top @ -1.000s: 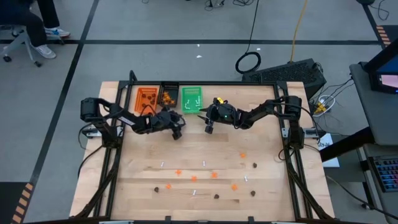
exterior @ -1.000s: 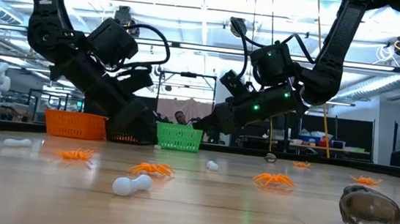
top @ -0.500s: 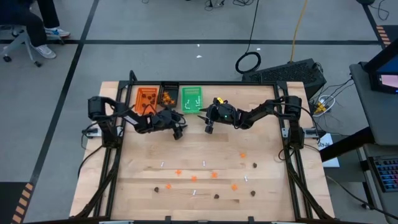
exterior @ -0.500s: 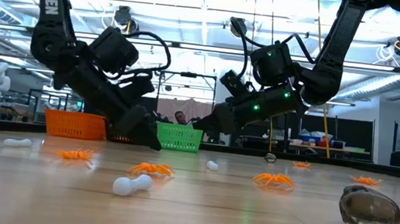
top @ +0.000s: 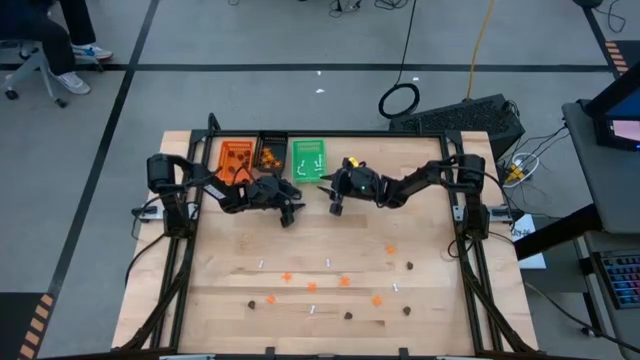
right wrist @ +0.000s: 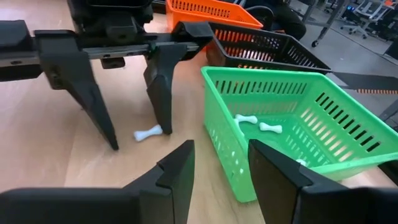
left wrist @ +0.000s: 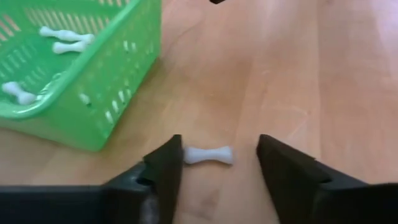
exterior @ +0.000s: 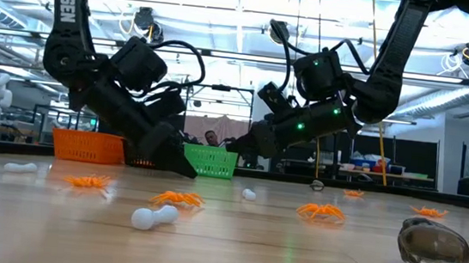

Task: Sort Halloween decoration
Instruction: Put the white bone toy into the green bin

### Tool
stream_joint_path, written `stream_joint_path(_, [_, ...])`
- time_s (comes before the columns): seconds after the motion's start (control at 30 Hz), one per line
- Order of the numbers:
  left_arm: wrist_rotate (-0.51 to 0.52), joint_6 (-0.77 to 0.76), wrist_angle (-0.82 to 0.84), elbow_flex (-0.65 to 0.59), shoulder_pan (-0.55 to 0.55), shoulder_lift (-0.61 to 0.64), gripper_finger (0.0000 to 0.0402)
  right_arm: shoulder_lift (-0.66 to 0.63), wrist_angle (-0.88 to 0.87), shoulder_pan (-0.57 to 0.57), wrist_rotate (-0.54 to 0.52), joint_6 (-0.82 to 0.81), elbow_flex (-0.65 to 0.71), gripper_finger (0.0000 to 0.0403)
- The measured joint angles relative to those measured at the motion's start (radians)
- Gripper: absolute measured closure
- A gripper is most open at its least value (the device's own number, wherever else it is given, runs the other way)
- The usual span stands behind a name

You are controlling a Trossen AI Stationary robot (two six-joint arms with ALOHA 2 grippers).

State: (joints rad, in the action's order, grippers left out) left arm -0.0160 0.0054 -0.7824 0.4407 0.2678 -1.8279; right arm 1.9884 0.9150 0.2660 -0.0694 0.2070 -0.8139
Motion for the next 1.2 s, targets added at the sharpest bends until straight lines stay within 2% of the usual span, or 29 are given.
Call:
stream_joint_path(0.17, [-0.081,0.001,-0.010,-0.002,-0.026,-0.001,0.0272,0.000,0.000,-0.011,0.004,0.000,0.000,0.0266])
stream_joint_path(0.3, [-0.147,-0.023,-0.036,0.001,-0.071,-0.003,0.0299,0.000,0.000,-0.022,0.004,0.000,0.000,0.0266])
stream_joint_path(0.7, [-0.113,-0.013,-0.036,0.004,-0.169,-0.003,0.0302,-0.024,0.044,-0.076,-0.004,0.008,0.000,0.0266])
stream_joint_path(1.03, [-0.080,0.039,-0.043,0.004,-0.181,-0.003,0.0303,-0.150,-0.165,-0.123,-0.006,0.026,0.000,0.0266])
stream_joint_path(1.2, [-0.059,0.097,-0.047,0.004,-0.200,-0.003,0.0311,-0.166,-0.252,-0.158,-0.006,0.011,0.000,0.0266])
